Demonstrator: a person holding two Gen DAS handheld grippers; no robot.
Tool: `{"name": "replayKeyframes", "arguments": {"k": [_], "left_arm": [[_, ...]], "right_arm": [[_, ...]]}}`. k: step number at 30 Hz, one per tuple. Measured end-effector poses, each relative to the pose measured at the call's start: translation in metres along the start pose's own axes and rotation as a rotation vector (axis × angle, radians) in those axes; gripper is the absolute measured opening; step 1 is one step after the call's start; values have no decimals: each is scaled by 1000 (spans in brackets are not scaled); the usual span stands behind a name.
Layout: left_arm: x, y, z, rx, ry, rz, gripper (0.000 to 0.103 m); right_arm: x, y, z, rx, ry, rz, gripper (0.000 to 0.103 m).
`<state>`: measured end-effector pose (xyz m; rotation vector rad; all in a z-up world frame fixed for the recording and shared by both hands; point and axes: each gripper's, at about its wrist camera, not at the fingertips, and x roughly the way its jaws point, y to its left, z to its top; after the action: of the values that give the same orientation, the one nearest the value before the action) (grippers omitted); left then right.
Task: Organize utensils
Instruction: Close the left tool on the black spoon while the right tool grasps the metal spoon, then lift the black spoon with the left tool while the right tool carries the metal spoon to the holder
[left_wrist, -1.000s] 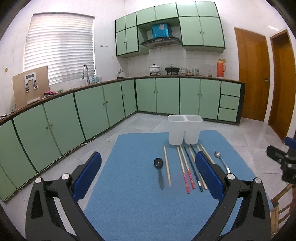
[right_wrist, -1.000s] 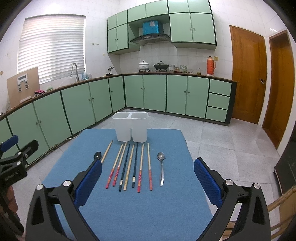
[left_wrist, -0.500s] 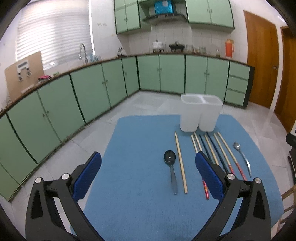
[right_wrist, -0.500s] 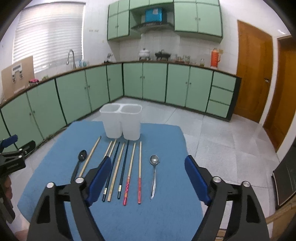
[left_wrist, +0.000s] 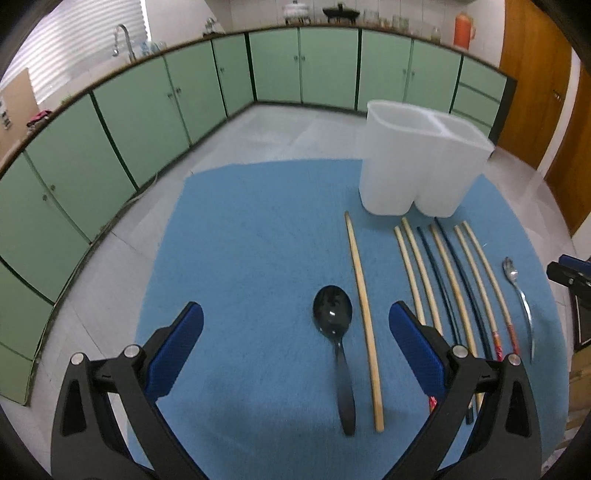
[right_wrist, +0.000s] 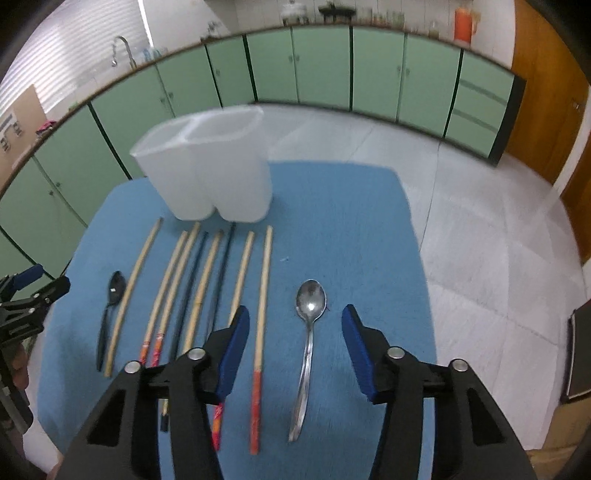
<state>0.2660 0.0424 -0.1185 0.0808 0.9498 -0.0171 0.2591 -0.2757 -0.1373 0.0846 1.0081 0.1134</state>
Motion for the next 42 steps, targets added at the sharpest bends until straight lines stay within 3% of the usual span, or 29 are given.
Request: {"name": "replayKeyframes", "arguments": {"k": [13,15,17,22,28,30,32,37,42], "left_arm": [[51,-18,15,40,153,-2,94],[57,-19,16,34,176,-8,89],[64,-18,19,24,207,-24,75],[73,-12,21,6,253,-60,72],[84,-8,22,-11,294,-101,52],[87,-11,21,-9,302,-112,47],[89,-12,20,-11,312,-127,35],[83,-13,19,-13,285,-151,34],[63,-10,18,-21,204,-187,34]], "right_arm": [[62,-16,12,40,167,38,43],[66,-18,14,48,190,43,42],[72,-19,17,48,201,43,42],[83,-20,22,51,229,38,39],[87,-17,29,51,237,24,28],[88,-17,29,51,235,25,28],[87,-16,28,54,234,28,28],[77,-23,25,71,187,51,28],[54,-26,17,67,111,66,27]]}}
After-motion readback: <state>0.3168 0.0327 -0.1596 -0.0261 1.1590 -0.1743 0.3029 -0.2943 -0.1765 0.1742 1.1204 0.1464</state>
